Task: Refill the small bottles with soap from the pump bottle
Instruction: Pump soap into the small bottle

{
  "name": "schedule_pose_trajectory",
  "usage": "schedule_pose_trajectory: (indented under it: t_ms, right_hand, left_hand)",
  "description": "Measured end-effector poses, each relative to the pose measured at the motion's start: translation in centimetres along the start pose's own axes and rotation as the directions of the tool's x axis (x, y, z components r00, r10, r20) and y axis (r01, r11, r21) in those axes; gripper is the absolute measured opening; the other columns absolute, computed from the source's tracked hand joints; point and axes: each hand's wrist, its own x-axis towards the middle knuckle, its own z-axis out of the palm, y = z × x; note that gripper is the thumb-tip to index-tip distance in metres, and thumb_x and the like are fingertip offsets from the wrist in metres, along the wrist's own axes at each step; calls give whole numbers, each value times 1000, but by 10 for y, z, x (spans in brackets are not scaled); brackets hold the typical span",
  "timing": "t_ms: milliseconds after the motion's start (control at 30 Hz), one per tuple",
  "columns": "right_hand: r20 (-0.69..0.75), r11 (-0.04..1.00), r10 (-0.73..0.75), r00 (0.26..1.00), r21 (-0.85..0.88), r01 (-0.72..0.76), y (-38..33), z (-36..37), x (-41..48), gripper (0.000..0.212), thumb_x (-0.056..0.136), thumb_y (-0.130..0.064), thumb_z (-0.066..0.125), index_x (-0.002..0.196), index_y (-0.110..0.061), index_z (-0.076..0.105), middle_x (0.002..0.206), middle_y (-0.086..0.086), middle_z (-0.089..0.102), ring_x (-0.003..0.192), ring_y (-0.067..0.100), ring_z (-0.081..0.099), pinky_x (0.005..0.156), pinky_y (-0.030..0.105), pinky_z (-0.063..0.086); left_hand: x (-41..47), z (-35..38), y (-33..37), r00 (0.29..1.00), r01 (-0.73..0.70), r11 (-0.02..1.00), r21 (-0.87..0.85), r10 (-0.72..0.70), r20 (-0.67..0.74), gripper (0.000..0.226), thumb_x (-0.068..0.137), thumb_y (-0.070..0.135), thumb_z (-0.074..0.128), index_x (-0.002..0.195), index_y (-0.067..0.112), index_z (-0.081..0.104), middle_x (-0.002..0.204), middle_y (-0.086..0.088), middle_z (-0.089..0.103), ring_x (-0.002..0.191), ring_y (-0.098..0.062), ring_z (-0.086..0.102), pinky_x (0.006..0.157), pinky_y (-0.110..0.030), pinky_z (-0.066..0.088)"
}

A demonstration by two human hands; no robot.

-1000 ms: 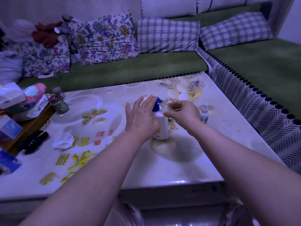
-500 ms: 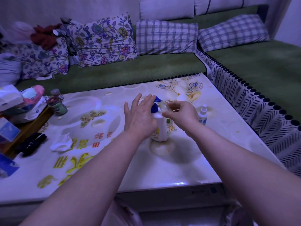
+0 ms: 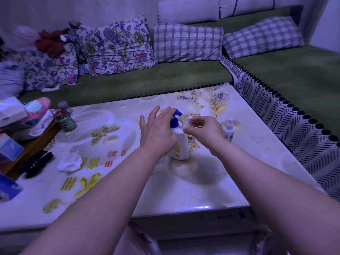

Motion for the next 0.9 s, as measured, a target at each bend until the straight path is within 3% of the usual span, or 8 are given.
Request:
schedule_pose_trajectory:
  t_ms: [167,367,567,767,900]
  right_hand:
    - [8,999,2,1000,35,-3,1,0,0,32,70,-33,78,101,-31,69,96,-15,70,96,14,67,93,44,53]
    - [17,996,28,999,85,-29,4,-2,-1,18,72,-26,76,83,-32,63,81,-18,66,92,15,67,92,44,54]
    - [5,988,13,1000,157,-14,-1,-2,-1,24,71,-21,75,91,-29,65,88,-13,68,91,13,67,90,43,56]
    - [1,998,-8,1000,66,7,-3,-2,-1,26,70,-24,75,92,-33,64,83,-21,63,92,15,67,91,45,54]
    - [-23,1000,-15,1000,23,16,-3,-1,-3,18,70,-36,71,86,-34,63,86,-17,68,94,18,68,93,47,51]
  left_hand:
    - [-1,-1,1,1000,6,1000,-14,-6,1,69,77,12,52,140,33,33,151,17,29,145,-13,8,116,-53,3]
    - [-3,0,1,1000,7,1000,-29,-7,0,69,77,11,51,139,33,33,151,17,30,145,-13,9,116,-54,4]
    - [-3,-1,1,1000,9,1000,-30,-9,0,68,77,12,52,139,33,33,151,16,30,145,-14,9,116,-54,4]
    - [-3,0,1,1000,11,1000,-27,-11,0,71,75,13,54,140,32,33,151,14,30,145,-15,10,115,-54,5]
    - [-3,1,1,1000,11,1000,-29,-11,2,71,76,13,54,140,32,32,151,15,30,145,-14,10,116,-54,5]
